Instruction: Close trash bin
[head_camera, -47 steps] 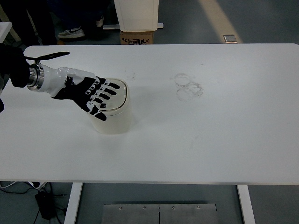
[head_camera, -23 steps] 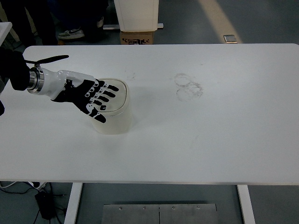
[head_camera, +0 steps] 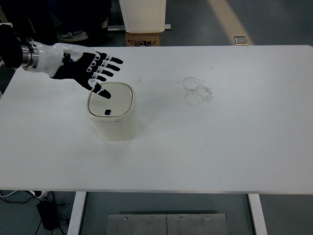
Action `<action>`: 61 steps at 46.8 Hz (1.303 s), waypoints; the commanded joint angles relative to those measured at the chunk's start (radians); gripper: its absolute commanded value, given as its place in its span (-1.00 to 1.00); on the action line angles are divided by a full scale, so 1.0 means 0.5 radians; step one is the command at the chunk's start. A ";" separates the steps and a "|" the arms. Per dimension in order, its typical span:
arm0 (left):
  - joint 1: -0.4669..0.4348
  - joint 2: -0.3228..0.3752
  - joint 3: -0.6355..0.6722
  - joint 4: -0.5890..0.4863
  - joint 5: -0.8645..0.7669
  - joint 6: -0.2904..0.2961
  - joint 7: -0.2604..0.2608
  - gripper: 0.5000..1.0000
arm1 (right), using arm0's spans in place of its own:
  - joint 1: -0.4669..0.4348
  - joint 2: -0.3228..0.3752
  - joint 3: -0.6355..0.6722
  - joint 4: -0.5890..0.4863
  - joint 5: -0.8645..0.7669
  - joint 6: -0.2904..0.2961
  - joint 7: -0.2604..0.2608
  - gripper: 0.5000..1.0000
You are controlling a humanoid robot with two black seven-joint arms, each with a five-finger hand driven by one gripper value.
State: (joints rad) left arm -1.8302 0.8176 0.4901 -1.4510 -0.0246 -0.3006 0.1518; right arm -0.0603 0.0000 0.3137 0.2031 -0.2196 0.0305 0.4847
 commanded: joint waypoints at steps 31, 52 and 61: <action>0.178 -0.009 -0.394 0.469 -0.104 0.027 -0.116 1.00 | -0.002 0.000 0.002 0.002 -0.003 -0.003 0.000 0.97; 0.672 -0.043 -1.146 0.898 -0.190 0.037 -0.147 1.00 | -0.002 0.000 0.002 0.002 -0.003 -0.003 0.000 0.97; 0.963 -0.043 -1.486 0.935 -0.218 0.125 -0.411 1.00 | -0.002 0.000 -0.001 0.002 -0.003 -0.003 0.000 0.97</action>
State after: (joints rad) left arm -1.3929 0.7961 -0.2027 -0.9833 -0.1329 -0.2548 -0.0144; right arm -0.0614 0.0000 0.3140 0.2038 -0.2209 0.0299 0.4847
